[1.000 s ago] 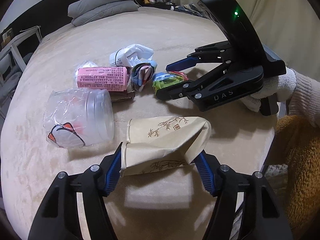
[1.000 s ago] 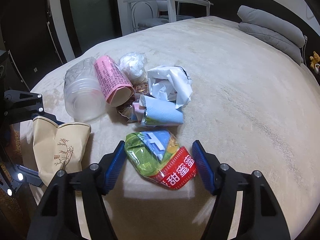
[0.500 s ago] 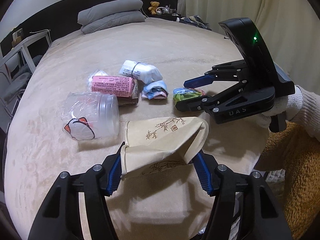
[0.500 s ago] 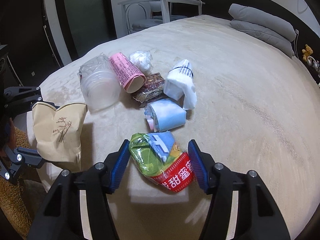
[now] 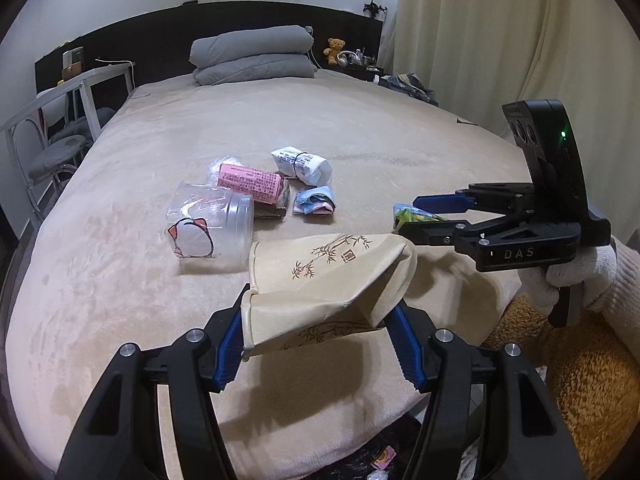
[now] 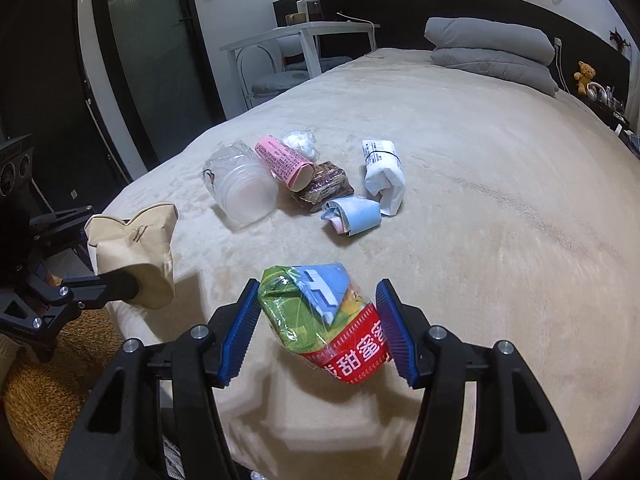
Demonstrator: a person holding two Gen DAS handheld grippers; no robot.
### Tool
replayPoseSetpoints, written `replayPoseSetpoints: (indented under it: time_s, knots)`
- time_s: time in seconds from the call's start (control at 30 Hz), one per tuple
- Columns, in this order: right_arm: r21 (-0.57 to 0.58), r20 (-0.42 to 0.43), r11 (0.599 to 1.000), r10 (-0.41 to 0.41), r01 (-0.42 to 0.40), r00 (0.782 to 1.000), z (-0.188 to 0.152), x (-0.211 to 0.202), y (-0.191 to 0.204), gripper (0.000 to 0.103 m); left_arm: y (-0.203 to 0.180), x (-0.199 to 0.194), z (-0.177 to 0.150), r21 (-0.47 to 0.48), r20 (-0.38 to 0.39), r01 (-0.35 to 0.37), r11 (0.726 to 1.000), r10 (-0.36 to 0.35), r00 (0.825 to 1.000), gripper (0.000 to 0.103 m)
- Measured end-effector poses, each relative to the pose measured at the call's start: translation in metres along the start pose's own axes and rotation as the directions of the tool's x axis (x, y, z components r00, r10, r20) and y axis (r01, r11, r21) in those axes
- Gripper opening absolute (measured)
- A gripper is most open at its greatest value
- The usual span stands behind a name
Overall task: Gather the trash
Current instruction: 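Carry the paper bag and snack wrapper down over the trash bin with both tools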
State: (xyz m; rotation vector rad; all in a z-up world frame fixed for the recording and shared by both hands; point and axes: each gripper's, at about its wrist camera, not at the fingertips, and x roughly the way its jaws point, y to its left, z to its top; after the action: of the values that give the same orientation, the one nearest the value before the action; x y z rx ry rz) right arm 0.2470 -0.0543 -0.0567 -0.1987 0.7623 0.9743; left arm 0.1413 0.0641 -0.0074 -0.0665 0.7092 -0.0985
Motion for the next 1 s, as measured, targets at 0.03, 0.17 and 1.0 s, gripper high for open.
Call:
replayPoseSetpoints:
  time_s: [0.03,0.17,1.0]
  knots:
    - [0.009,0.008,1.0,0.003,-0.003,1.0,-0.004,-0.006,0.002,0.059,0.0,-0.005,-0.003,-0.011,0.012,0.001,1.0,-0.001,1.0,0.061]
    - [0.042,0.041,0.999,0.009,-0.011,0.999,-0.021,-0.028,0.009,0.059,-0.004,-0.021,-0.013,-0.055,0.052,-0.002,0.998,0.005,0.999,0.061]
    - [0.142,0.131,0.99,-0.024,0.005,0.991,-0.106,-0.11,0.055,0.059,-0.044,-0.093,-0.09,-0.187,0.153,0.045,0.981,-0.016,0.988,0.061]
